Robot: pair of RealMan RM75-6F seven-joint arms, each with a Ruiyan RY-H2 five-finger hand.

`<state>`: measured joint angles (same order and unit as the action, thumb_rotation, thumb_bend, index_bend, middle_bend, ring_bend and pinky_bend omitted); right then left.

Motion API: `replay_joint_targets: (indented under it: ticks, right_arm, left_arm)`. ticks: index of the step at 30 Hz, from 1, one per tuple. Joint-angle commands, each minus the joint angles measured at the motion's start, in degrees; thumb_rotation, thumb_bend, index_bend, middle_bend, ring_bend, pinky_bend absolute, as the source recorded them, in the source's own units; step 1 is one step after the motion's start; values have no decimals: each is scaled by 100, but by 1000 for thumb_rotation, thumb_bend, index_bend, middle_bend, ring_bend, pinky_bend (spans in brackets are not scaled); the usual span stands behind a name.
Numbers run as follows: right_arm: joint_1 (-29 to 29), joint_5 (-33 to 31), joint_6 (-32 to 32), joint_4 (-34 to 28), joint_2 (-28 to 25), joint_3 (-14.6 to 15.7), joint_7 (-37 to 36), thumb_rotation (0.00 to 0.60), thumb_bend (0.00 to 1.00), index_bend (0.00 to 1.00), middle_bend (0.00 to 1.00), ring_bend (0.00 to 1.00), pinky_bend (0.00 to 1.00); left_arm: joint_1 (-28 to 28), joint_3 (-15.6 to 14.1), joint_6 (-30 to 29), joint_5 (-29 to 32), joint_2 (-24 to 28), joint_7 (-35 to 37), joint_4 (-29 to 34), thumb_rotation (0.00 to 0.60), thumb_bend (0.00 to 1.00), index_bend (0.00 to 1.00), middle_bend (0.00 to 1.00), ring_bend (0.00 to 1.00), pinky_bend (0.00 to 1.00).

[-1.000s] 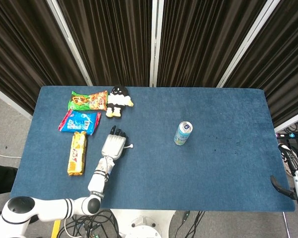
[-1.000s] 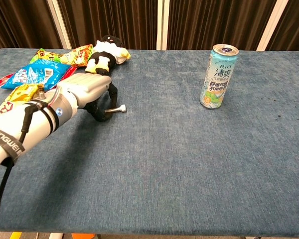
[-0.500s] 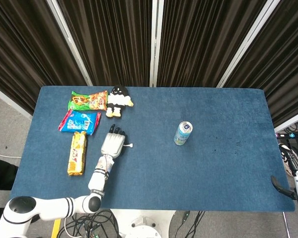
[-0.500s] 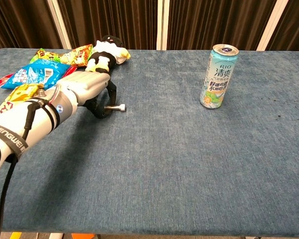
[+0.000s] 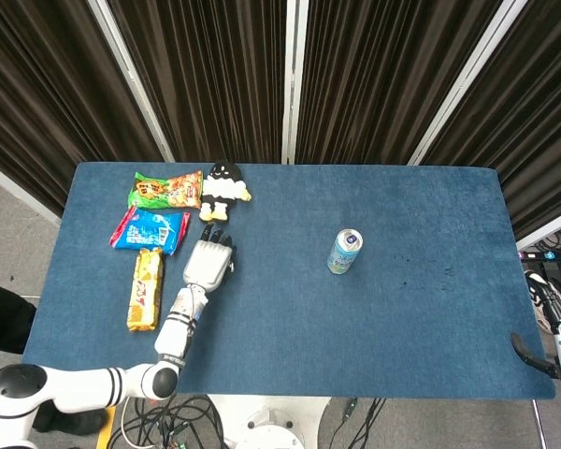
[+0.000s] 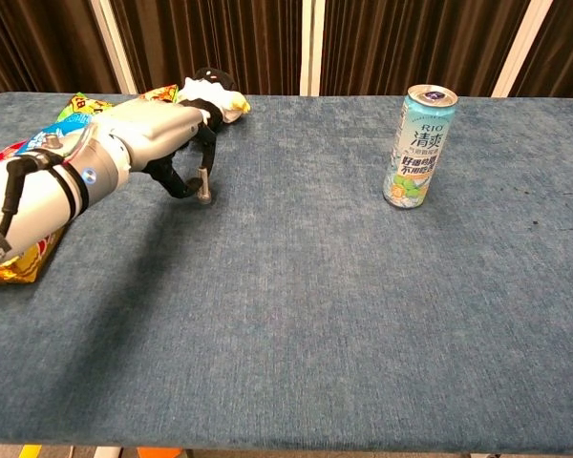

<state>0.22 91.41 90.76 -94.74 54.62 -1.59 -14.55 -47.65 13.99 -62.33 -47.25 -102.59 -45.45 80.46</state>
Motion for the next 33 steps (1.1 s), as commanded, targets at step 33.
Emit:
replay_joint_targets:
  ticks: [33]
  right_arm:
    - [9,-6,-27,-3,-1,-17,-14,600,242,94,160,0,0]
  left_arm:
    - [22,-242,-71,52,45,156,101,600,413,369,231,100,0]
